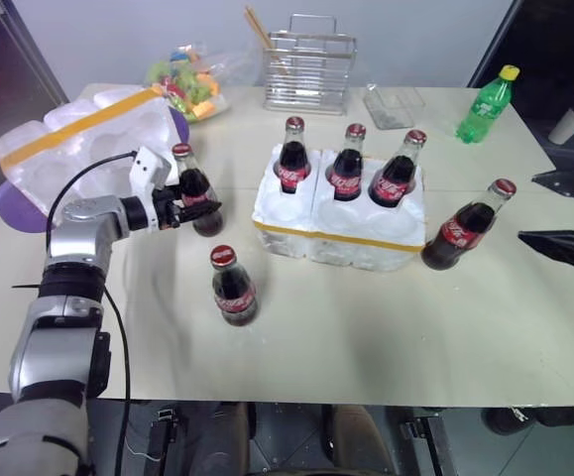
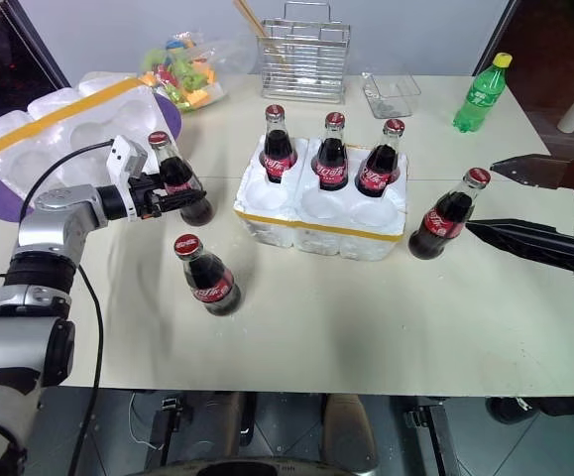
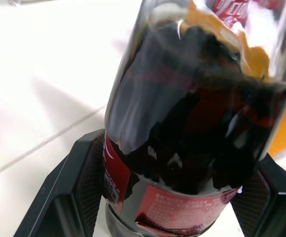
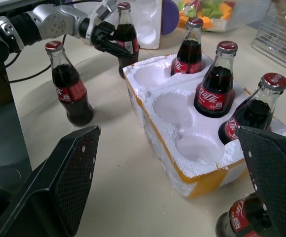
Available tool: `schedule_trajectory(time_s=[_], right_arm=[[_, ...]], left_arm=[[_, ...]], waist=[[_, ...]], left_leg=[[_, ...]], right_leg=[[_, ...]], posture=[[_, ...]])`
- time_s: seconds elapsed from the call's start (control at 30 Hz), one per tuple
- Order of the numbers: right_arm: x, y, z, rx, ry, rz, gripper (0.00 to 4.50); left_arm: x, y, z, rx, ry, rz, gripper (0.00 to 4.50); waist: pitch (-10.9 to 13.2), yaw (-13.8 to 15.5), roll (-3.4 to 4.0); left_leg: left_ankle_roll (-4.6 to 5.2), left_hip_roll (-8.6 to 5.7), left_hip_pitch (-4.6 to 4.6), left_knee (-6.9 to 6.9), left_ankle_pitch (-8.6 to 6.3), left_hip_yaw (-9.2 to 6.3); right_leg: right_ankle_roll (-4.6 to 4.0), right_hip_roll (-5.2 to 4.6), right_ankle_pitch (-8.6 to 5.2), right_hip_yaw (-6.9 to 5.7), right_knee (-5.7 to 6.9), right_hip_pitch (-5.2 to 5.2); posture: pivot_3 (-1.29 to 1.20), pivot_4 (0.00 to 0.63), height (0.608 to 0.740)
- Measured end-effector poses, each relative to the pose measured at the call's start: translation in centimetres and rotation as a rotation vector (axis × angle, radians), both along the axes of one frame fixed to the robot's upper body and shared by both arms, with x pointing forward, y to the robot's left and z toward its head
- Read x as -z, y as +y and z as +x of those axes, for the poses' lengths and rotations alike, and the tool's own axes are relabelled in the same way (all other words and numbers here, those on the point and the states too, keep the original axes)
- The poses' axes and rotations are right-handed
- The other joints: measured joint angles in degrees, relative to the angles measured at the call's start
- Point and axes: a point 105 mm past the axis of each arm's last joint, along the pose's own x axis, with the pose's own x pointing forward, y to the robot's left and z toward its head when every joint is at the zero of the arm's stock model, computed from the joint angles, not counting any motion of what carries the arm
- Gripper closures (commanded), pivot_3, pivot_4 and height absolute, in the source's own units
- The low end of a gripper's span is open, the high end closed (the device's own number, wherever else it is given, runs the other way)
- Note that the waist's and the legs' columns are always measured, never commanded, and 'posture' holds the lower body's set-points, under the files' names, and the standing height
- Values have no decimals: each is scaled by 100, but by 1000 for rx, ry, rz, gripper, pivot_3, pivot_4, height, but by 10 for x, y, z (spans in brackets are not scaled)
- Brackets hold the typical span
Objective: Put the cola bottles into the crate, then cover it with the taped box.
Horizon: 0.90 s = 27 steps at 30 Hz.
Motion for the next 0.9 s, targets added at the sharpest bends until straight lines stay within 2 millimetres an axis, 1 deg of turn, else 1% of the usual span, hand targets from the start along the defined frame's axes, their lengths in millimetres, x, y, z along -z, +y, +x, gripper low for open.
schedule_trajectory(time_s=[0.07,0.1,0.13,0.17,0.23,0.27,0.3,0.33,0.37,0.4,0.47,0.53,0.63,0.7,0.8,0.9], right_arm=[[2,0,2,8,5,4,0],[3,-1,2,12,7,7,0],[3,-1,3,16,6,13,0],[4,-1,3,20,6,15,0],[7,-1,4,25,9,24,0],[8,-1,4,32,15,27,0],[10,1,3,31,18,29,0],[10,2,3,30,18,31,0],[10,2,1,41,11,41,0],[10,2,0,49,7,49,0],[10,1,-2,71,1,50,0],[10,0,-5,93,-4,57,0],[12,-4,-11,141,-8,84,0],[11,-5,-16,164,-17,90,0],[9,-7,-21,194,-29,101,0],[11,-9,-25,225,-23,106,0]], left_arm=[[-3,1,-7,50,45,-4,1710],[-8,0,-10,78,58,-14,1710],[-16,-4,-10,103,66,-29,1710],[-27,-8,-11,135,65,-46,1710],[-50,-19,-11,195,51,-78,1710],[-65,-26,-12,235,37,-86,1710],[-84,-37,-13,288,5,-97,1710],[-96,-44,-14,324,-24,-101,1710],[-114,-59,-15,386,-57,-117,1710],[-126,-71,-17,434,-85,-123,1710],[-139,-91,-19,509,-109,-133,1710],[-137,-109,-18,569,-94,-139,1710],[-118,-141,-17,649,-48,-130,1710],[-109,-156,-16,682,-35,-130,1710],[-105,-168,-15,693,-41,-123,1710],[-111,-178,-15,708,-73,-124,1710]], waist=[[1,5,-1],[1,11,-2],[1,29,-2],[5,52,-7],[10,85,-16],[16,108,-21],[17,128,-22],[17,137,-21],[17,160,-22],[16,169,-23],[16,155,-22],[16,132,-22],[19,124,-21],[21,106,-22],[27,62,-24],[27,44,-24]], left_leg=[[0,0,-13,1,0,-2],[0,0,-28,6,1,-4],[0,0,-51,22,1,-10],[0,-1,-81,53,1,-19],[1,-4,-90,72,1,-22],[1,-5,-94,79,1,-23],[1,-5,-96,84,1,-24],[1,-5,-95,88,1,-23],[1,-6,-95,89,1,-24],[1,-8,-94,91,1,-26],[1,-9,-92,88,1,-25],[2,-9,-83,78,1,-26],[2,-9,-84,76,1,-28],[3,-9,-86,77,1,-27],[3,-9,-86,77,0,-27],[3,-9,-87,78,0,-28]], right_leg=[[1,1,0,0,7,-14],[2,2,1,-2,12,-26],[6,3,3,-6,24,-42],[8,4,4,-12,55,-66],[12,3,3,-15,64,-67],[12,3,4,-15,65,-66],[13,3,4,-15,64,-65],[14,3,5,-15,64,-63],[14,3,5,-15,64,-60],[14,2,4,-17,61,-55],[14,0,4,-16,60,-55],[14,1,3,-16,64,-56],[14,2,3,-17,70,-61],[14,2,4,-16,69,-62],[15,2,4,-16,70,-63],[15,1,4,-16,69,-61]], posture=[[0,150,739],[0,150,739],[0,150,739],[0,150,739],[0,150,739],[0,150,739],[0,150,739],[0,150,739],[0,150,739],[0,150,739],[0,150,739],[0,150,739],[0,150,739],[0,150,739],[0,150,739],[0,150,739]])
